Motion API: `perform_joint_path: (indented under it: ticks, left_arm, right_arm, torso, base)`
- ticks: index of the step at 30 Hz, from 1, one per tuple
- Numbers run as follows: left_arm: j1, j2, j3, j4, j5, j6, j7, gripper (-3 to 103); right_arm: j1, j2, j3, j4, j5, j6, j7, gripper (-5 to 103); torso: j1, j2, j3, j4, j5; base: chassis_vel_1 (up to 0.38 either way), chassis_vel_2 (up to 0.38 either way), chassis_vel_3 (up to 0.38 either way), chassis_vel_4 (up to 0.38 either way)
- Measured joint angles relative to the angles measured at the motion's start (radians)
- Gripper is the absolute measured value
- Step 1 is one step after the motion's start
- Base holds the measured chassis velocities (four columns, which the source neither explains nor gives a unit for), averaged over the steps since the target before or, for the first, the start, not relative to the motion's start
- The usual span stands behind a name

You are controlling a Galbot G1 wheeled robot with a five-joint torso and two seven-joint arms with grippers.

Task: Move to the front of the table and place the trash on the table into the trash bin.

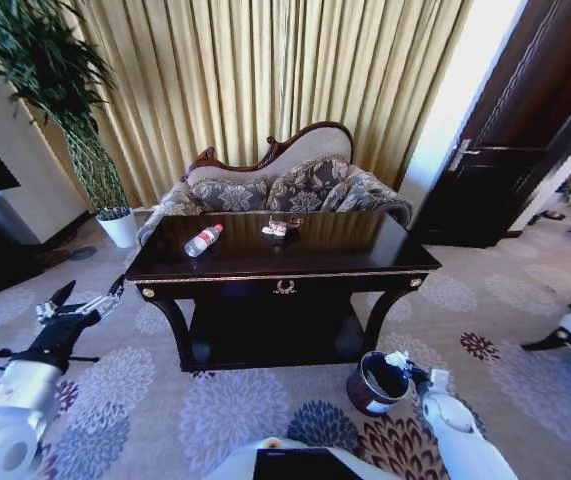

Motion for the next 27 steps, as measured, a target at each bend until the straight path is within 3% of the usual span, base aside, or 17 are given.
perform_joint_path:
  ticks: [8, 9, 11, 12, 16, 18, 21, 27]
  left_arm:
    - [0.005, -0.003, -0.004, 0.000, 0.001, -0.001, 0.003, 100]
    - [0.007, -0.004, -0.004, 0.000, 0.002, -0.001, 0.007, 100]
    - [0.009, -0.005, -0.004, 0.000, 0.003, -0.002, 0.009, 100]
    - [0.009, -0.006, -0.003, 0.000, 0.004, -0.002, 0.010, 100]
    - [0.008, -0.006, -0.002, 0.000, 0.005, -0.002, 0.010, 100]
    - [0.005, -0.007, 0.000, 0.000, 0.005, -0.002, 0.010, 100]
    - [0.005, -0.007, 0.001, 0.000, 0.005, -0.002, 0.010, 100]
    - [0.003, -0.006, 0.000, 0.000, 0.005, -0.002, 0.010, 100]
  right_arm:
    - [0.011, 0.012, -0.012, -0.017, -0.043, 0.000, 0.011, 0]
    - [0.008, 0.016, -0.014, -0.012, -0.047, -0.001, 0.012, 11]
    - [0.006, 0.018, -0.014, -0.008, -0.047, -0.001, 0.012, 11]
    - [0.003, 0.020, -0.014, -0.002, -0.047, 0.002, 0.013, 21]
    - [-0.001, 0.021, -0.015, 0.002, -0.047, 0.009, 0.013, 32]
    - [-0.003, 0.020, -0.015, 0.004, -0.044, 0.013, 0.013, 43]
    - [-0.005, 0.019, -0.015, 0.007, -0.043, 0.013, 0.013, 48]
    - [-0.011, 0.019, -0.013, 0.022, -0.041, 0.013, 0.008, 76]
  torso:
    - [0.000, 0.000, 0.000, -0.0001, -0.0001]
    - [0.000, 0.000, 0.000, -0.0002, -0.0001]
    - [0.000, 0.000, 0.000, -0.0001, -0.0001]
    - [0.000, 0.000, 0.000, 0.0000, -0.0001]
    - [0.000, 0.000, 0.000, -0.0002, -0.0001]
    - [0.000, 0.000, 0.000, -0.0001, -0.0001]
    - [0.000, 0.000, 0.000, -0.0001, -0.0001]
    - [0.000, 0.000, 0.000, -0.0001, -0.0002]
  base:
    - [0.000, 0.000, 0.000, 0.000]
    - [0.000, 0.000, 0.000, 0.000]
    - [0.000, 0.000, 0.000, 0.000]
    - [0.000, 0.000, 0.000, 0.000]
    - [0.000, 0.000, 0.000, 0.000]
    - [0.000, 0.000, 0.000, 0.000]
    - [0.000, 0.000, 0.000, 0.000]
    - [0.000, 0.000, 0.000, 0.000]
